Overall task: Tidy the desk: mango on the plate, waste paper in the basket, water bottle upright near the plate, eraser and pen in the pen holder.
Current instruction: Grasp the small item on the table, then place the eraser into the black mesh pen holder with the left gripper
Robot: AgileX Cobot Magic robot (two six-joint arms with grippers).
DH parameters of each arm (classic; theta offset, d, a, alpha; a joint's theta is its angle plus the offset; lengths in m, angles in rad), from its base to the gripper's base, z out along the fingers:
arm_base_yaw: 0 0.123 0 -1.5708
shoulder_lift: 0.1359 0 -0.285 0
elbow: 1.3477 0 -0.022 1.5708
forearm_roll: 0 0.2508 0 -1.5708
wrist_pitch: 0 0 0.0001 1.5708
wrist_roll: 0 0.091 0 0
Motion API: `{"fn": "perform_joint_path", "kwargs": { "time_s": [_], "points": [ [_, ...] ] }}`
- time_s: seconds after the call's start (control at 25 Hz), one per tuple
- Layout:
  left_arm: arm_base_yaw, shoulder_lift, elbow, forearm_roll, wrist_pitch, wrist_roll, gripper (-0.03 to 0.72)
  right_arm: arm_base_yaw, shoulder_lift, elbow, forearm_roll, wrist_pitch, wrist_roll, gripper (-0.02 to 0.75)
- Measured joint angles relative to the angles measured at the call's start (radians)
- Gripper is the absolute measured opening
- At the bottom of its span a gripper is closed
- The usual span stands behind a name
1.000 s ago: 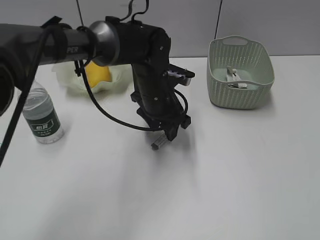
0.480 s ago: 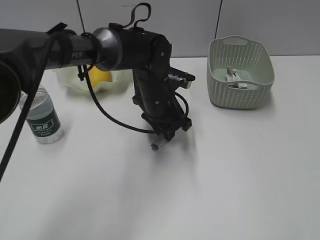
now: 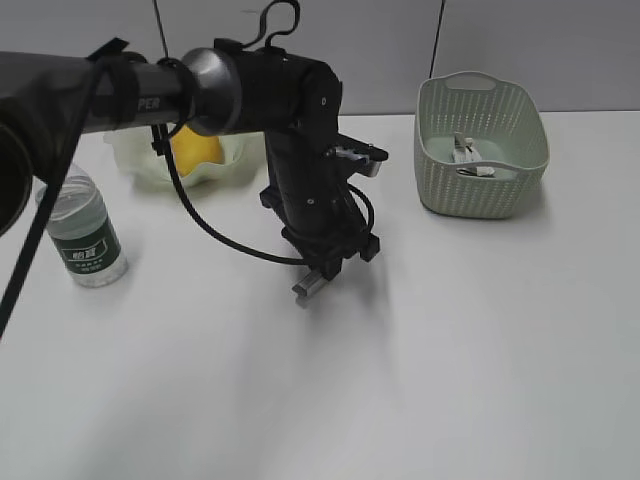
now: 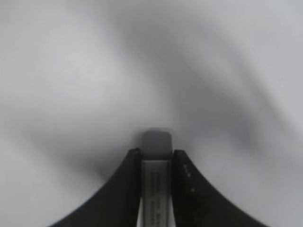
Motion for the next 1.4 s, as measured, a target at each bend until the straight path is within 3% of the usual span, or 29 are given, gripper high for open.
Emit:
{"fn": "perform_joint_path", "kwargs": {
  "time_s": [0.24, 0.6, 0.96, 1.4],
  "points": [
    [0.004, -0.16, -0.04, 0.023, -0.076, 0.0, 0.148, 0.0, 0.0, 0.0, -0.002, 0.0, 0.0, 0.491],
    [0.113, -0.267, -0.071, 0.07, -0.508, 0.0, 0.148, 0.0, 0.0, 0.0, -0.002, 0.0, 0.001, 0.491],
    [0.176, -0.175, -0.069, 0.081, -0.539, 0.0, 0.148, 0.0, 0.0, 0.0, -0.002, 0.0, 0.001, 0.491],
    [0.184, -0.069, -0.069, 0.039, -0.506, 0.0, 0.148, 0.0, 0.0, 0.0, -0.002, 0.0, 0.001, 0.491]
  ]
}}
